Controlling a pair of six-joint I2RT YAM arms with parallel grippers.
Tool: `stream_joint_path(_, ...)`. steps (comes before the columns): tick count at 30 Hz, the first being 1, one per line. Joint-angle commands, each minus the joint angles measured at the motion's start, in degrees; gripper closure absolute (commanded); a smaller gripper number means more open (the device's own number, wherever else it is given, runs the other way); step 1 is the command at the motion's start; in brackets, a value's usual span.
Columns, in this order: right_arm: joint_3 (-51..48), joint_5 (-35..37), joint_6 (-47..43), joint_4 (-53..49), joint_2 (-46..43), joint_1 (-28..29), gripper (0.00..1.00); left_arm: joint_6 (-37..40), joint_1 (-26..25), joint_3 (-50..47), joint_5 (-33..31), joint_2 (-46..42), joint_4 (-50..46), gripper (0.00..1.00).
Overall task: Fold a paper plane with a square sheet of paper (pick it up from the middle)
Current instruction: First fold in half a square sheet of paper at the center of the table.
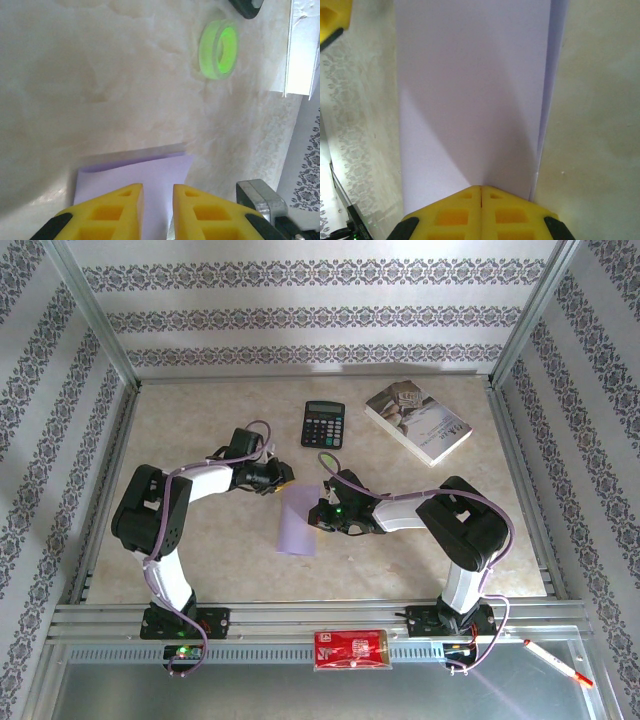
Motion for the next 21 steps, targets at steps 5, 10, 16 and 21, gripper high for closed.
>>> stream_joint_path(5, -4.3, 5.8, -1.9, -14.2, 3.2, -0.5, 1.0, 2.6, 0.0, 1.7, -0.9, 4.9, -2.4, 0.79)
stream_joint_path(10, -4.5, 5.8, -1.9, -14.1, 3.3, -0.6, 1.0, 3.3, 1.7, 0.9, -2.0, 5.6, -2.3, 0.8)
stream_joint_path(16, -5.1, 5.9, -1.7, -13.8, 3.1, -0.5, 1.0, 4.7, 2.2, 1.5, -2.4, 3.3, -4.3, 0.76)
stream_joint_path(21, -5.1, 5.8, -1.7, -13.9, 2.9, -0.6, 1.0, 2.8, 0.8, -1.9, -1.2, -3.4, -4.2, 0.69)
